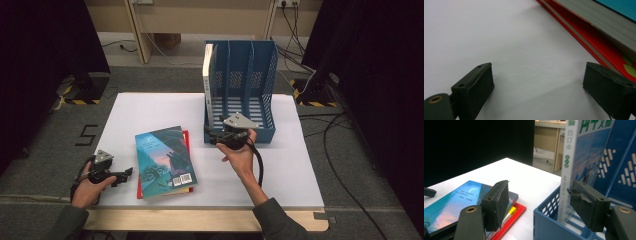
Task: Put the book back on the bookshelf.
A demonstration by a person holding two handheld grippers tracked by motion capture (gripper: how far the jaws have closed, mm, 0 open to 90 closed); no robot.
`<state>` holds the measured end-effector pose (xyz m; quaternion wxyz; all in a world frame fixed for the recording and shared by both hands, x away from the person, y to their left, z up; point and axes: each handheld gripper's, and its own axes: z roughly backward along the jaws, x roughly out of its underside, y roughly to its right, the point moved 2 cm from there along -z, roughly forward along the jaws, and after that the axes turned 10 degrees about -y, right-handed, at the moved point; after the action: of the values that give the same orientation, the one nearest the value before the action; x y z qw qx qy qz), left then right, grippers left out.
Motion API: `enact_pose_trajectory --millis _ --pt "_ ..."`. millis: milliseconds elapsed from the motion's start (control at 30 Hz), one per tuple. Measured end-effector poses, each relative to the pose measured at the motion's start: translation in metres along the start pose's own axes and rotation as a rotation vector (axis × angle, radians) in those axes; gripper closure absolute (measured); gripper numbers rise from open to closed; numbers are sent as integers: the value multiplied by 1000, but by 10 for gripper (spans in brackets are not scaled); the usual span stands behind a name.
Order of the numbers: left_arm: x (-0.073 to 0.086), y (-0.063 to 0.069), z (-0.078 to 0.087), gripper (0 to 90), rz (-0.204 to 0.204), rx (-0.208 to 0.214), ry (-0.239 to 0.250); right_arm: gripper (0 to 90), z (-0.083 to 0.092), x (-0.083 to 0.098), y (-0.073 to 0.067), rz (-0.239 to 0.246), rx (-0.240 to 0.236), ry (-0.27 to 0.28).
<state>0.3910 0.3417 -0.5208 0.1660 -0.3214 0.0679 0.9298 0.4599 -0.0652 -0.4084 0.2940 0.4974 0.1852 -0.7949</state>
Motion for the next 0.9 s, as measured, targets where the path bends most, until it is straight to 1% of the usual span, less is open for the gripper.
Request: enact_pose_trajectory --millis 133,333,500,633,900 --pt "0 0 0 85 -1 -1 1 320 -5 5 -8 3 -24 -18" --pt "0 0 0 85 -1 -1 1 320 -8 9 -14 4 -42 -32" --pt "0 0 0 85 -1 -1 1 320 -11 14 -16 -12 -64 -47" --pt "0 0 0 85 -1 -1 0 320 -13 19 -18 -9 -70 -61" --pt "0 0 0 85 -2 -2 0 318 -20 27 -23 -26 -97 -90"
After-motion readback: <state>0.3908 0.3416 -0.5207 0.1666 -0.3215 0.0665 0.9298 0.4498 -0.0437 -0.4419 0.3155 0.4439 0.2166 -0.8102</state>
